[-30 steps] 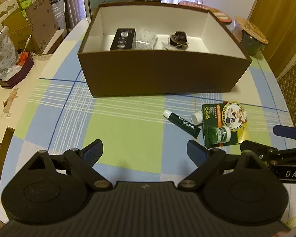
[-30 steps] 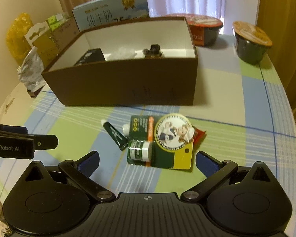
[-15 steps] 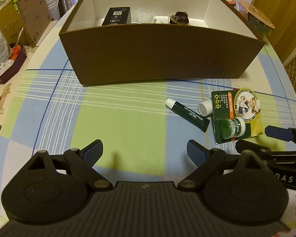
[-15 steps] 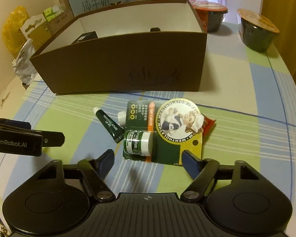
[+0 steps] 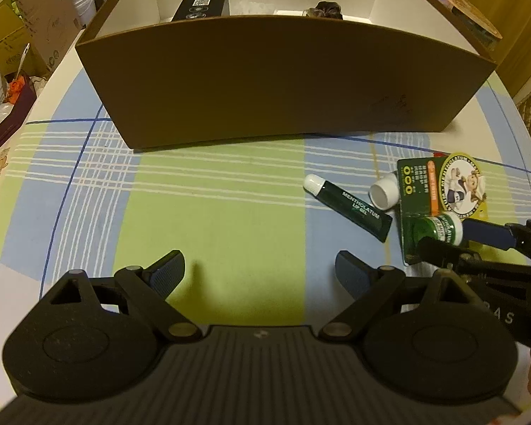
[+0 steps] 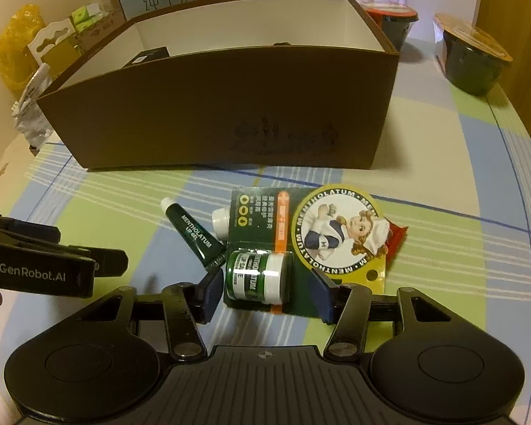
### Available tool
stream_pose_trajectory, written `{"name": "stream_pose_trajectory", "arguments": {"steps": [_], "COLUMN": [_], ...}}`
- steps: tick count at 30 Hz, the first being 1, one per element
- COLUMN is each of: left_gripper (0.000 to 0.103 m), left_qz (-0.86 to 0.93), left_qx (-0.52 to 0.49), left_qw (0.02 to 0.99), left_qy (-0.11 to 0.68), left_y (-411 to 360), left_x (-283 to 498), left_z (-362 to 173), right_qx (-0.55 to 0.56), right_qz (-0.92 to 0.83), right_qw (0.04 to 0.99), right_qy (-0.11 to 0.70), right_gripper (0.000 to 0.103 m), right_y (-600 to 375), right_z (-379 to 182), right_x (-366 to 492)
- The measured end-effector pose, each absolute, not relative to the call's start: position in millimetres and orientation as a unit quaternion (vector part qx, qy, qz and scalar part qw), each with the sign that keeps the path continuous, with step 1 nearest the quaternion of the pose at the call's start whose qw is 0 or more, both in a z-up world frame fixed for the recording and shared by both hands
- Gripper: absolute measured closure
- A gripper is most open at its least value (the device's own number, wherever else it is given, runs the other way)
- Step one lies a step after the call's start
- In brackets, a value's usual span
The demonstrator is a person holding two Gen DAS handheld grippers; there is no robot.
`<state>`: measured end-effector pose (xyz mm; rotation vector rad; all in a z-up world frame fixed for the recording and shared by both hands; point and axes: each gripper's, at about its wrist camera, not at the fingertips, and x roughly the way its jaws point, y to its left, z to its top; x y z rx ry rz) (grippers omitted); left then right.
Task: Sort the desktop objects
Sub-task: 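Grasp the green Mentholatum jar on its card with the right tool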
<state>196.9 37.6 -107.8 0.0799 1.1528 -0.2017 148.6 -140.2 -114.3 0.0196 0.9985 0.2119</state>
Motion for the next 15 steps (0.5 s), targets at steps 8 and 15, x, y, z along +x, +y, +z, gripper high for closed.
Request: {"name": "stream_pose_trajectory", "arguments": {"steps": [8, 15], "left_gripper": [0.013, 0.013], "left_qz": [-0.105, -0.146], "left_qx": [0.040, 0.058], "left_qw": [0.828, 0.830], "left_qy": [0.549, 0.534], "left_y": [36.3, 24.8], "left_x": [203.5, 200.7], "left_z": [-115.0, -119.0], "right_qx": [-0.020, -0.017], "right_qz": [0.110, 0.100], "right_qw": [0.870, 0.864], "right_qy": [0.481, 0.494], "right_gripper": [0.070, 0.071], "right_y": [-139.5, -165.7], "right_z": [-114.1, -105.6], "right_x": [142.2, 126.9]}}
